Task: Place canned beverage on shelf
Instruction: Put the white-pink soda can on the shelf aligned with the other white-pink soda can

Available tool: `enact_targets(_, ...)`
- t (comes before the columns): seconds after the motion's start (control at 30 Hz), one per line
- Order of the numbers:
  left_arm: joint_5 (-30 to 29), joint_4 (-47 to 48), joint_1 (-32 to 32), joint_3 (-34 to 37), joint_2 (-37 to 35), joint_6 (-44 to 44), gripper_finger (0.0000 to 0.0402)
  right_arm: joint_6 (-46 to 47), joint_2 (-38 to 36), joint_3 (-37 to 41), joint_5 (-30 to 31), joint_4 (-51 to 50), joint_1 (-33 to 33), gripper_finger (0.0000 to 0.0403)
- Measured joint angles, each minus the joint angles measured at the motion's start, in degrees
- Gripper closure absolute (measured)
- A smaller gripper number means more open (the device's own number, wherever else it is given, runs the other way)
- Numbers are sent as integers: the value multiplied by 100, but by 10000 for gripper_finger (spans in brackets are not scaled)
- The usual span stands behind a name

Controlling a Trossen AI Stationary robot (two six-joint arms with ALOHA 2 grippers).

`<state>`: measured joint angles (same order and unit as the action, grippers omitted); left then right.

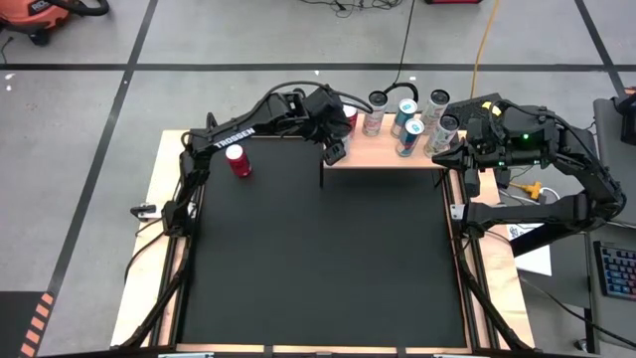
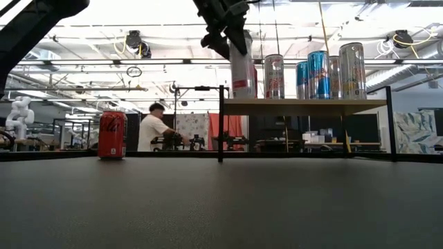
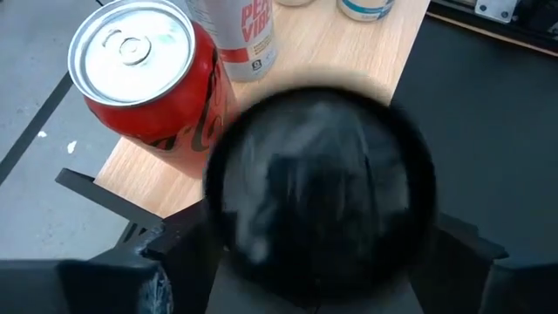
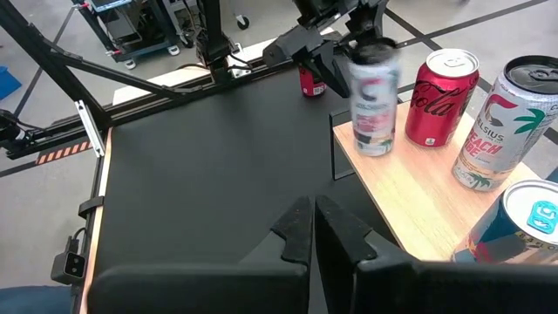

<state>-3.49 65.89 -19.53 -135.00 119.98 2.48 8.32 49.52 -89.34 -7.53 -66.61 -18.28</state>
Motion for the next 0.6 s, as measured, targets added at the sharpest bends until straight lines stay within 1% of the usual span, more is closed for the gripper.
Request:
enact_targets(0.43, -17, 24, -35, 0, 2, 16, 91, 0, 1, 0, 1, -1, 0, 403)
enact_targets(0.6, -31, 304, -31, 0, 2, 15, 91, 0, 0, 0, 0, -1, 1, 403)
